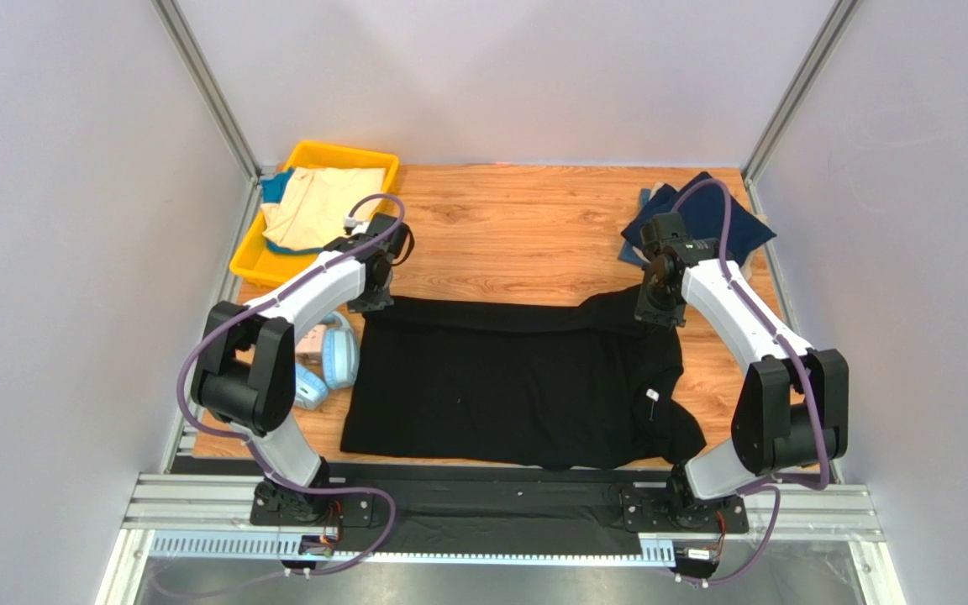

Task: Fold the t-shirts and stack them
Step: Fold the flattened tshirt in 1/3 of the way

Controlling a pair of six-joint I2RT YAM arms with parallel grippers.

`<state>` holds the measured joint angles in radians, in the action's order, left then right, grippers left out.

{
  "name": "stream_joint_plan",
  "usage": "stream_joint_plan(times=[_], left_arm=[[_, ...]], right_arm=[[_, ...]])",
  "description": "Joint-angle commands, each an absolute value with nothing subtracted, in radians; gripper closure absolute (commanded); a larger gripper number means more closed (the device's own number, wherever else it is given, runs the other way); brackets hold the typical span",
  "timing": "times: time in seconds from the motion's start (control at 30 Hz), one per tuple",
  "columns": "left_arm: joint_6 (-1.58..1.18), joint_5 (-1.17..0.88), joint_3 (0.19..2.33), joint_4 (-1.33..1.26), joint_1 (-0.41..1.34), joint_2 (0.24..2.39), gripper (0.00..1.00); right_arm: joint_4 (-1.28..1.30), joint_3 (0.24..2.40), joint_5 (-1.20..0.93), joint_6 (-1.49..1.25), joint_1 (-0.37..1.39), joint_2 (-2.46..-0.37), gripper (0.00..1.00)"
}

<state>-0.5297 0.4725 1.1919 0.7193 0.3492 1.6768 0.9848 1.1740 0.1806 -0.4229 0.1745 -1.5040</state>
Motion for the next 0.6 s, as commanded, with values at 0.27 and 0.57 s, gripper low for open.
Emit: stream_joint_plan(times=[0.27, 0.57], left_arm=[[-0.575, 0.456, 1.197, 0.792, 0.347, 1.637, 0.68], [-0.566, 0.446, 1.277, 0.810, 0.365, 1.549, 0.67]], right_arm=[[0.991, 1.138, 0.106, -0.446, 0.175, -1.500, 1.00], [0.956, 1.109, 0.054, -0.466, 0.176, -1.532, 0.99]])
